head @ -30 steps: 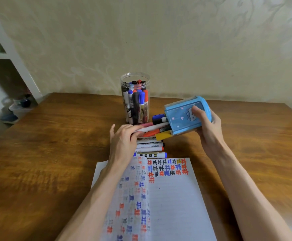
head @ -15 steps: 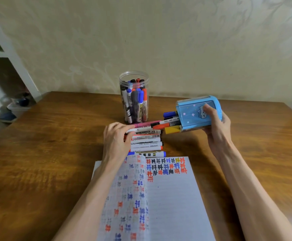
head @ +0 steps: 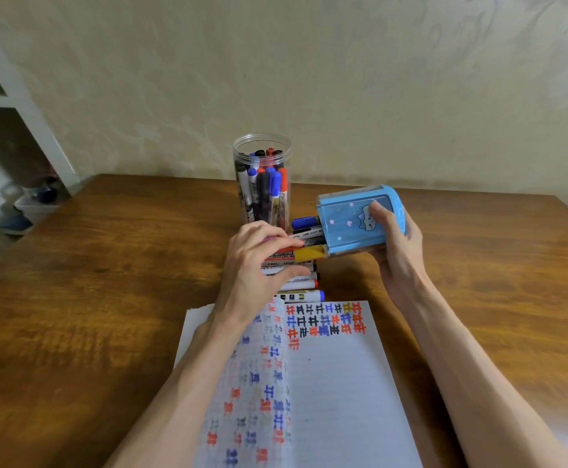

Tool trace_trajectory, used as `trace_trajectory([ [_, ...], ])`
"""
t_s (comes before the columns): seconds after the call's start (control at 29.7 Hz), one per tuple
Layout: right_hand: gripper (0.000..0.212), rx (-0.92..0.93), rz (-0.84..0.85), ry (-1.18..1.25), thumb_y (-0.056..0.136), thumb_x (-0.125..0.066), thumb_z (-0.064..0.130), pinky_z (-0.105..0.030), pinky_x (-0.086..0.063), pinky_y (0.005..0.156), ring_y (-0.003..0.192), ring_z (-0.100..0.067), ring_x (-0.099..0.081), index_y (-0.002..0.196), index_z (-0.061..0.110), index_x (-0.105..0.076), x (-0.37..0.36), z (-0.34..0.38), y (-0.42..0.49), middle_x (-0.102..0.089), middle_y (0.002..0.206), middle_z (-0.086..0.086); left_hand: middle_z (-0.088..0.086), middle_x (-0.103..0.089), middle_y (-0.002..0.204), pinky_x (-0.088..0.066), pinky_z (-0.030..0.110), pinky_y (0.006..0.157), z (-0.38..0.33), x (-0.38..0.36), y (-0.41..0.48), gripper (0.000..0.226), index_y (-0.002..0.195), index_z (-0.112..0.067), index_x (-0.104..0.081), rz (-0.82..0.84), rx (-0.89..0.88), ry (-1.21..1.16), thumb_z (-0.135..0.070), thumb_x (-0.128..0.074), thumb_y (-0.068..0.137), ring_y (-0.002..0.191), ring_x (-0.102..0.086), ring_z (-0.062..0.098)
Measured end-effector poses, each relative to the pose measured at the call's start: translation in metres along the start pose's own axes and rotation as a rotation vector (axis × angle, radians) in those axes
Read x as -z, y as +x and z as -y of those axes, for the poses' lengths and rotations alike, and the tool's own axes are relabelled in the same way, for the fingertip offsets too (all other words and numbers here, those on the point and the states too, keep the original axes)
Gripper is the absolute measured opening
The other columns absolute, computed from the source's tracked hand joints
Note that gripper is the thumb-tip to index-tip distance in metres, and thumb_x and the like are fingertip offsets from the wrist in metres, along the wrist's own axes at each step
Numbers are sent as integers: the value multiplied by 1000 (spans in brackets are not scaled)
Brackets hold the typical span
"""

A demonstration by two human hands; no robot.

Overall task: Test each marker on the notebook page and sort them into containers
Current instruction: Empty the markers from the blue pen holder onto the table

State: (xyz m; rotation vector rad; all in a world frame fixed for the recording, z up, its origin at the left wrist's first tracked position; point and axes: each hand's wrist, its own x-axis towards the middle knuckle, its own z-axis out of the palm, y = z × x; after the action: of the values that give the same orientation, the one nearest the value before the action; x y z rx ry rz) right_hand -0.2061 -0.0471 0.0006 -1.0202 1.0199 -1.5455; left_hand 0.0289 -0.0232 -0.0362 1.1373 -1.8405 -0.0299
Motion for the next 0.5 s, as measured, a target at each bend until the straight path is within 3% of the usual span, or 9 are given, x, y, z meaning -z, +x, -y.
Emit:
trace_trajectory([
  [0.2, 42, 3, -15, -39, 96, -74, 33, -40, -63, 90, 106, -19, -73, 135, 20, -66, -4, -3, -3, -76, 108, 0, -4, -71, 113, -44, 42, 103, 3, -1, -1, 29, 112, -17, -78, -75, -86, 138, -30, -78, 86, 117, -58, 18],
  [0.3, 45, -9, -35, -40, 93, -76, 36, -46, -62, 94, 107, -21, -74, 134, 21, -66, -6, -4, -3, -76, 109, -2, 1, -70, 114, -38, 33, 109, -2, -4, 1, 27, 112, -13, -75, -79, -117, 206, -25, -75, 88, 118, -58, 18],
  [0.5, 56, 0, -47, -82, 91, -80, 41, -53, -59, 100, 113, -23, -73, 140, 20, -64, -4, -8, -2, -76, 115, -4, 6, -65, 117, -42, 39, 107, 0, -7, 1, 26, 113, -9, -70, -24, -118, 262, -22, -66, 91, 120, -55, 21],
])
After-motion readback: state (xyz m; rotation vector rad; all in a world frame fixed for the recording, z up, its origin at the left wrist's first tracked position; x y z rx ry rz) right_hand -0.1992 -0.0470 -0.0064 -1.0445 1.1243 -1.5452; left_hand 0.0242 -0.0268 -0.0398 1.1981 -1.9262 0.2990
